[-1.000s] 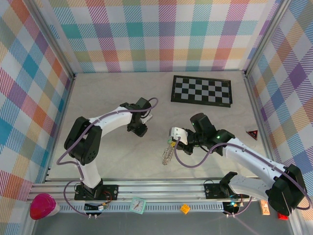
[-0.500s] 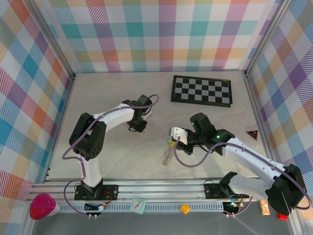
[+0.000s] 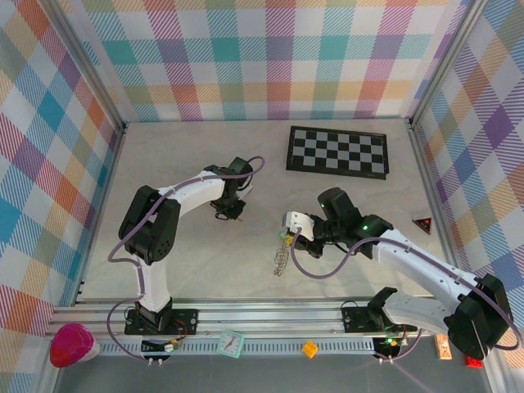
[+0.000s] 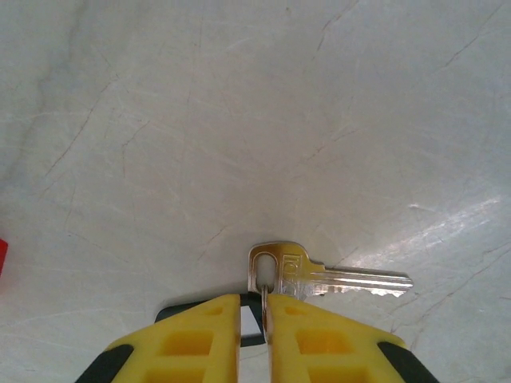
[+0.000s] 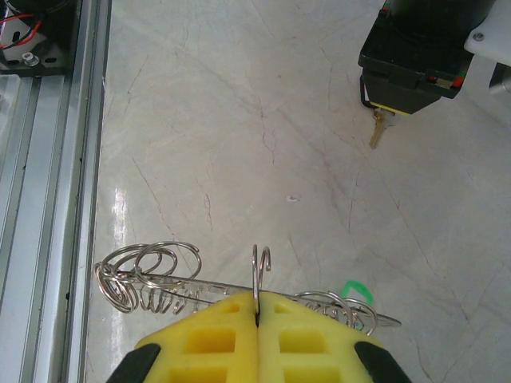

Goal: Put the keys on the keyring

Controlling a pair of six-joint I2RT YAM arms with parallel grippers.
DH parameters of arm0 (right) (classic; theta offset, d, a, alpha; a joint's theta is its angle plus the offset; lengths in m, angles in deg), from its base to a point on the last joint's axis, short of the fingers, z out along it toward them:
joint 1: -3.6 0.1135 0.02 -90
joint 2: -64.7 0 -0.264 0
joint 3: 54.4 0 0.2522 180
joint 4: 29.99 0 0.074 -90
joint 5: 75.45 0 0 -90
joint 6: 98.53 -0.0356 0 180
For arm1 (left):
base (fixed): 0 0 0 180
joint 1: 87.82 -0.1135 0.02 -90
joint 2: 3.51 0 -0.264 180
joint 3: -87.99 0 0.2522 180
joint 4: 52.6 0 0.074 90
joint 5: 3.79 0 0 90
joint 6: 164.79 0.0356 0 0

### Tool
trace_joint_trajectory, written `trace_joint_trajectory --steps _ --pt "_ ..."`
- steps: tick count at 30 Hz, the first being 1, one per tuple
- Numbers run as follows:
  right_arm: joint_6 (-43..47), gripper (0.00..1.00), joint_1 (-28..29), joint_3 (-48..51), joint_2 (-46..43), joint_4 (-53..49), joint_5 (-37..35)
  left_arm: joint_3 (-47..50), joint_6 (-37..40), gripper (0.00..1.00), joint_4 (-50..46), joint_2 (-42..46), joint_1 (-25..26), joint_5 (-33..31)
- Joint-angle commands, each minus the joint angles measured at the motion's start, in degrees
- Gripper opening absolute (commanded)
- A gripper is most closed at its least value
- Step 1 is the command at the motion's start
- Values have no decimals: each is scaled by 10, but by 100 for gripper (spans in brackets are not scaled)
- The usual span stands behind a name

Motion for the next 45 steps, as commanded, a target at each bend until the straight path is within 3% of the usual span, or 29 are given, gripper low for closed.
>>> trace_joint_trajectory --steps 1,20,27,32,37,45 --pt "8 0 2 -22 1 -2 18 -12 0 15 -21 -10 -6 12" --pt "12 0 2 -22 2 -5 20 -25 1 6 -34 -21 -6 12" --pt "11 0 2 -23 4 -7 23 -11 7 0 -8 40 -6 27" --pt "4 0 2 -26 9 0 34 42 19 0 51 150 -6 96" --pt "-10 0 2 -25 14 15 49 134 63 0 154 268 -4 228" --pt "-4 0 2 -32 28 17 59 230 251 0 229 380 3 447"
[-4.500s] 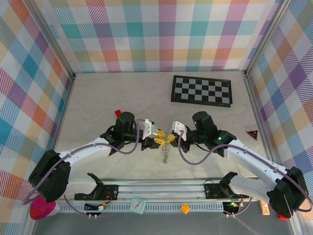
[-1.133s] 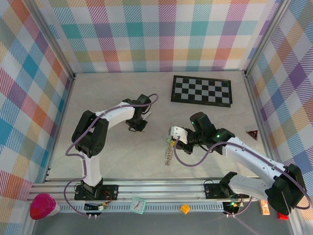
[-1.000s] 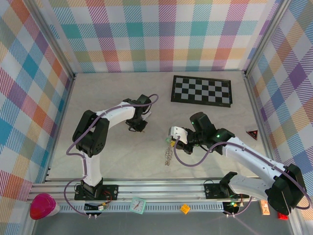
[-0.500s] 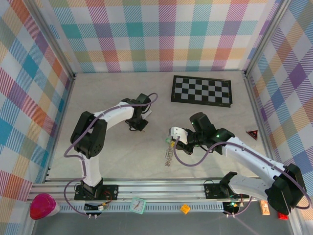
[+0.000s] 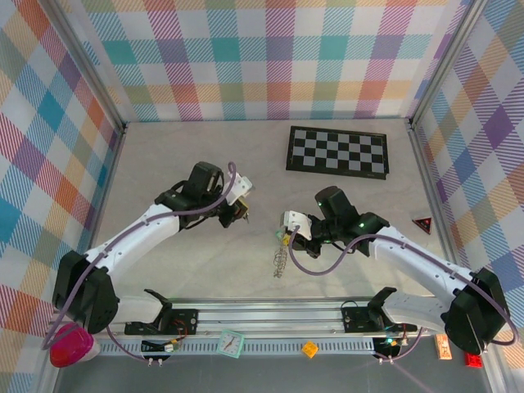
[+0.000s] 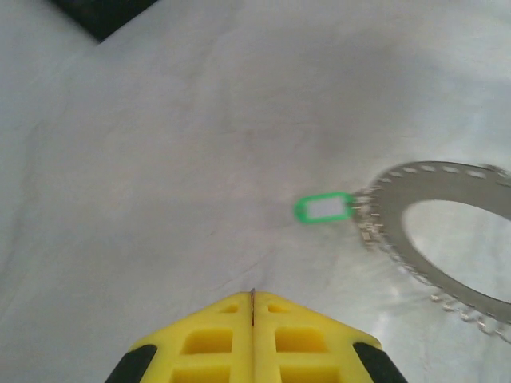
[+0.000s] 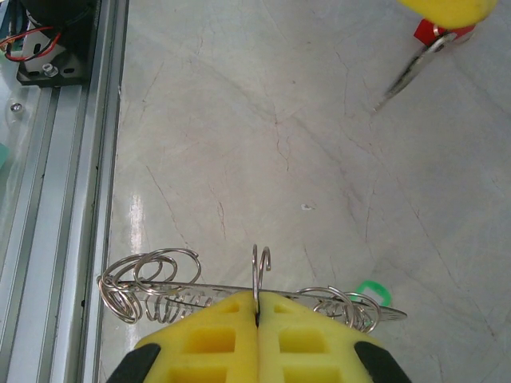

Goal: Put the keys on the keyring

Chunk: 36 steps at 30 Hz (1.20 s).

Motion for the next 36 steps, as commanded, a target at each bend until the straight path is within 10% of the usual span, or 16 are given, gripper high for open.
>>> trace_joint_trajectory --steps 1,11,36 --pt "8 0 2 -25 8 9 34 27 142 0 41 35 4 148" --pt "54 0 9 -65 54 -12 87 50 304 0 56 67 19 248" --pt "62 0 29 -86 93 9 103 42 474 0 -11 63 96 167"
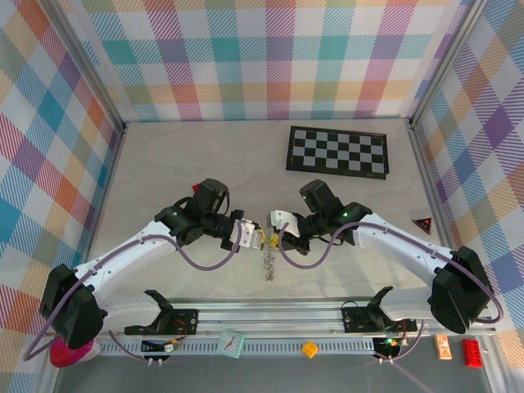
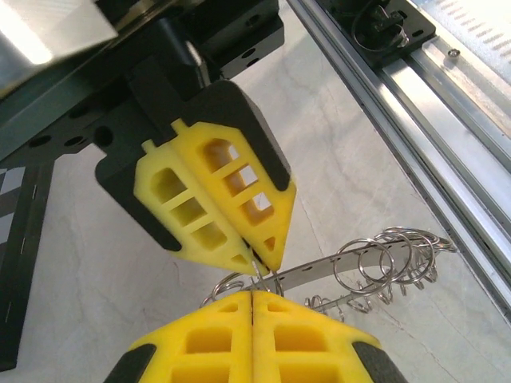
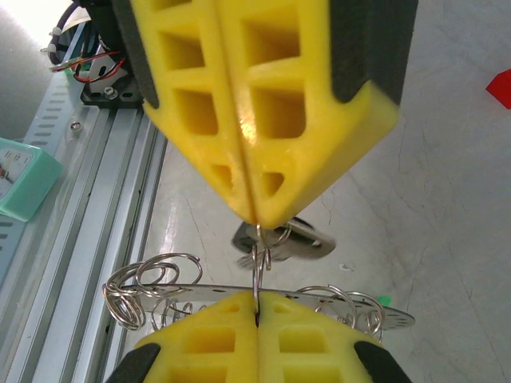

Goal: Put the keys on the keyring

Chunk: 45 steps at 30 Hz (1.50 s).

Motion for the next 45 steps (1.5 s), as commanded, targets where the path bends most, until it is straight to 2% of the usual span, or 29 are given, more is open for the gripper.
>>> trace_joint_trajectory --steps 1,14,32,45 --pt "20 0 5 -23 3 12 34 -8 31 0 -12 3 8 3" --pt "20 0 6 -27 7 10 35 -7 20 0 8 -1 11 2" --pt "4 0 6 -25 10 34 24 -12 29 0 -10 -5 15 21" --pt "-16 0 6 -14 -2 52 5 -1 36 0 -29 8 16 5"
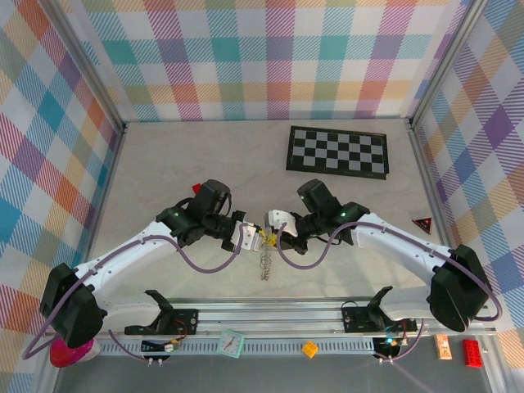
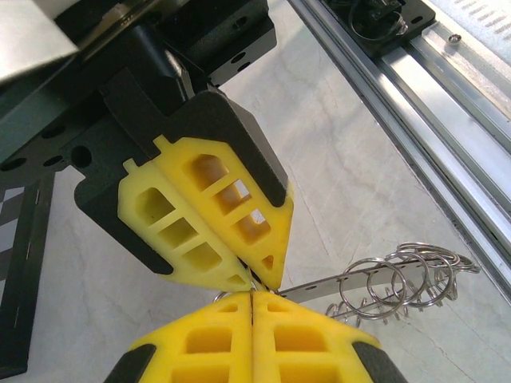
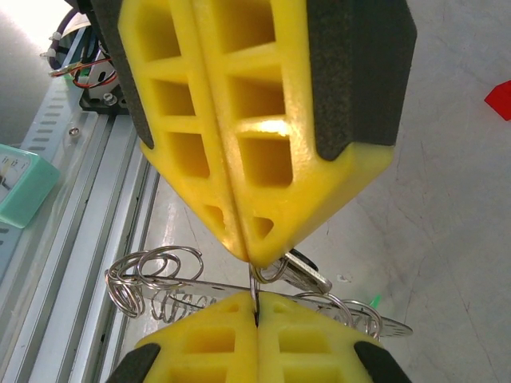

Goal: Put the keys on the keyring

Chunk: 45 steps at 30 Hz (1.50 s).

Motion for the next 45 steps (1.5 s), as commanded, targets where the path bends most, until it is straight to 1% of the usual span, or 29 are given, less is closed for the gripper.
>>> trace_joint_trajectory --steps 1,16,17,20,24,25,27,30,35,39,42,45 --pt "-12 0 2 -7 -12 41 5 1 20 0 -32 11 7 14" --pt "-33 0 2 2 -22 57 -2 20 8 0 -33 29 7 -6" --pt "-34 0 2 3 -23 57 -2 21 8 1 -34 29 6 -7" --pt "-34 0 2 4 -25 57 -4 25 3 8 -33 31 7 -9" --pt "-37 0 2 7 -27 60 -6 29 -6 12 -33 38 7 -12" --pt "-38 0 1 8 -28 61 -7 30 -10 17 -34 40 7 -13" --pt "-38 0 1 9 -29 63 -10 32 -24 31 -32 46 7 -18" --pt "-36 0 2 11 -28 66 -11 38 -75 36 -13 63 5 -29" --pt "-29 0 2 14 -27 71 -9 29 -213 37 6 81 -13 -26" --pt "-23 0 2 12 -23 70 -3 1 -326 37 -11 60 -28 2" --pt "-21 0 2 11 -22 70 2 -21 -368 37 -34 30 -35 29" --pt "-17 0 2 10 -22 66 4 -22 -405 37 -12 10 -45 55"
